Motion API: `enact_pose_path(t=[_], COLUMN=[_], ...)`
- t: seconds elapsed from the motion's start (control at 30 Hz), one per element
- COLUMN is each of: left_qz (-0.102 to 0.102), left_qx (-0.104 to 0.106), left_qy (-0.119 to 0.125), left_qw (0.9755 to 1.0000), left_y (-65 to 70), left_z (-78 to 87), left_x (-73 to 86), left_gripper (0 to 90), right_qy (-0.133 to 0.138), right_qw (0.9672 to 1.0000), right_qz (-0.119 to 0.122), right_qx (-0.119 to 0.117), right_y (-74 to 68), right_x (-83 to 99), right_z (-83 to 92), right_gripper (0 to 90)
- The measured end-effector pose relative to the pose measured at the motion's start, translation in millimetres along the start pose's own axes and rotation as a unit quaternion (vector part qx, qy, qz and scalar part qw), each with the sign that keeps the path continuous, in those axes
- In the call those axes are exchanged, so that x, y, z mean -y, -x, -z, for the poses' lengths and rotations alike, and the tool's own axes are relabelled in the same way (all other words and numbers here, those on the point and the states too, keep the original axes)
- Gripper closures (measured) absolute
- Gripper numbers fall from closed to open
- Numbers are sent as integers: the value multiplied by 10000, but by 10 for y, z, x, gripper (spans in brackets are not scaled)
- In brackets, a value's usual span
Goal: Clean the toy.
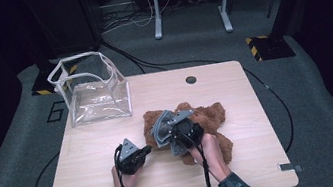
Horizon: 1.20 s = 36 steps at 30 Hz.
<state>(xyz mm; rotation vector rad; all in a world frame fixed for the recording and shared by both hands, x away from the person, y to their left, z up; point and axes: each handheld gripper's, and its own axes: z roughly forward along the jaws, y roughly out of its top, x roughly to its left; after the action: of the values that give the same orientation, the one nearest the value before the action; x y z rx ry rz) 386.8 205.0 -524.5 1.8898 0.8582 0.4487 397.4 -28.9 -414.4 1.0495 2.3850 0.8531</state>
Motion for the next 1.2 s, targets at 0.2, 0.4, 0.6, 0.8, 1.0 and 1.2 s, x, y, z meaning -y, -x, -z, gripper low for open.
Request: enact_pose_path(t=[0.2,0.4,0.6,0.8,1.0,1.2], left_qz=[-2,0,-32,-13,-67,-77], left_qx=[2,4,13,34,7,0], left_qy=[1,2,-32,-29,-26,2], left_qw=[10000,10000,10000,10000,10000,10000], left_y=[0,1,-3,-2,7,13], left_z=[0,-1,3,0,-30,-52], left_x=[0,0,-4,-5,-20,-28], left_gripper=[900,900,900,900,900,900], right_qy=[25,-38,-24,-62,-62,-27], right_qw=[9993,9968,9934,9900,9886,9876], right_qz=[-314,-655,-903,-1100,-1213,-1245], right_qx=[198,445,704,875,894,952], right_y=[193,395,615,757,840,873], right_x=[166,339,495,600,618,581], right_z=[110,253,358,384,310,271], right_gripper=[807,807,807,808,808,808])
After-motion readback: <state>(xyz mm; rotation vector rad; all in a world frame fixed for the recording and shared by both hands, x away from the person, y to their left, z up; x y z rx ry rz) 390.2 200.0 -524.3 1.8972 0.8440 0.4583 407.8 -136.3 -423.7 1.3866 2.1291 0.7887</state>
